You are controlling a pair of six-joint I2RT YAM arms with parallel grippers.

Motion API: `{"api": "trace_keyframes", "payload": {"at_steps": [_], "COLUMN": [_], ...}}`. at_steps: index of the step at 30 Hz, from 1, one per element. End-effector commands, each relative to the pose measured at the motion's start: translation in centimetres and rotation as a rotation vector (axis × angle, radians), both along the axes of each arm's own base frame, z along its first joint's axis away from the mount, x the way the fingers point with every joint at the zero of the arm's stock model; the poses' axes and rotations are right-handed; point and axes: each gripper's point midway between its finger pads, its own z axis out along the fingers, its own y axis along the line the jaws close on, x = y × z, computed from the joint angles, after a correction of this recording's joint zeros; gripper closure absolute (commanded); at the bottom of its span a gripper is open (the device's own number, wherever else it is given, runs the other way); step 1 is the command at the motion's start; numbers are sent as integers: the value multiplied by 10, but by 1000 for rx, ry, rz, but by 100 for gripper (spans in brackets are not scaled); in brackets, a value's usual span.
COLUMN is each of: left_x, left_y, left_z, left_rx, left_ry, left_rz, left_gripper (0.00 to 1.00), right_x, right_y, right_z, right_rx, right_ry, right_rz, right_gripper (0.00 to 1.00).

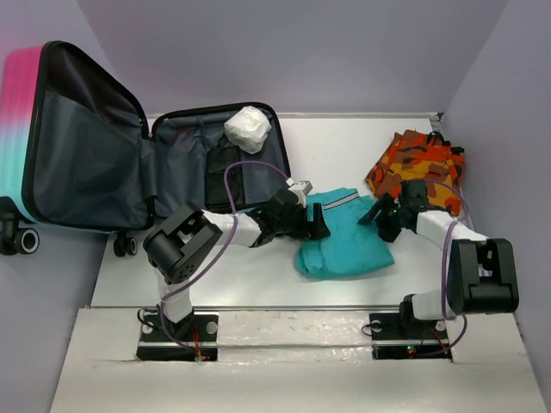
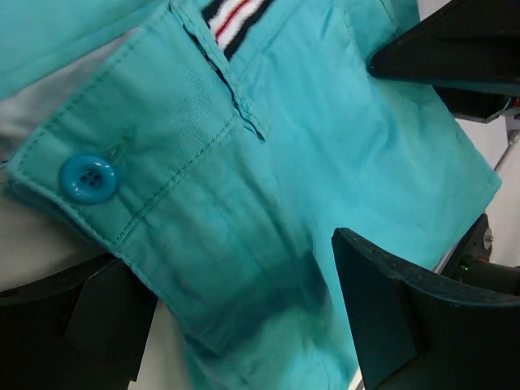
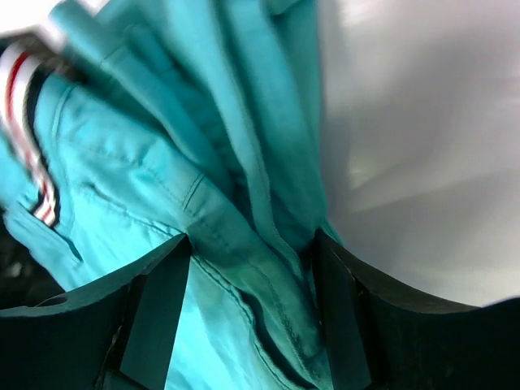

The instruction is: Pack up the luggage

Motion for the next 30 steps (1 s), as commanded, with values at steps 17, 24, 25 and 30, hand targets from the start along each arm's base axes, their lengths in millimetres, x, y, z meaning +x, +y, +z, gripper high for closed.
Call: {"api": "trace_keyframes", "payload": {"at_steps": [17,24,25,30], "left_x": [30,29,28,28], "left_y": [7,9,8,2], "left_z": [12,-4,-4,-11], "left_rx": [74,97,92,84], "left_ry": [-70,-42,-35,-17], "left_rz": [47,55,53,42], "left_gripper": [5,5,5,10], "right_x": [-29,-28,-29,-32], "right_y": [-48,-4,5,20], "right_z": [-5,-16,-13,-16], "right_rx": [-231,-12,40,118], "right_ry": [56,28,8,1], "right_rz": [-14,154,177,207], "right_gripper": [0,0,0,0]}}
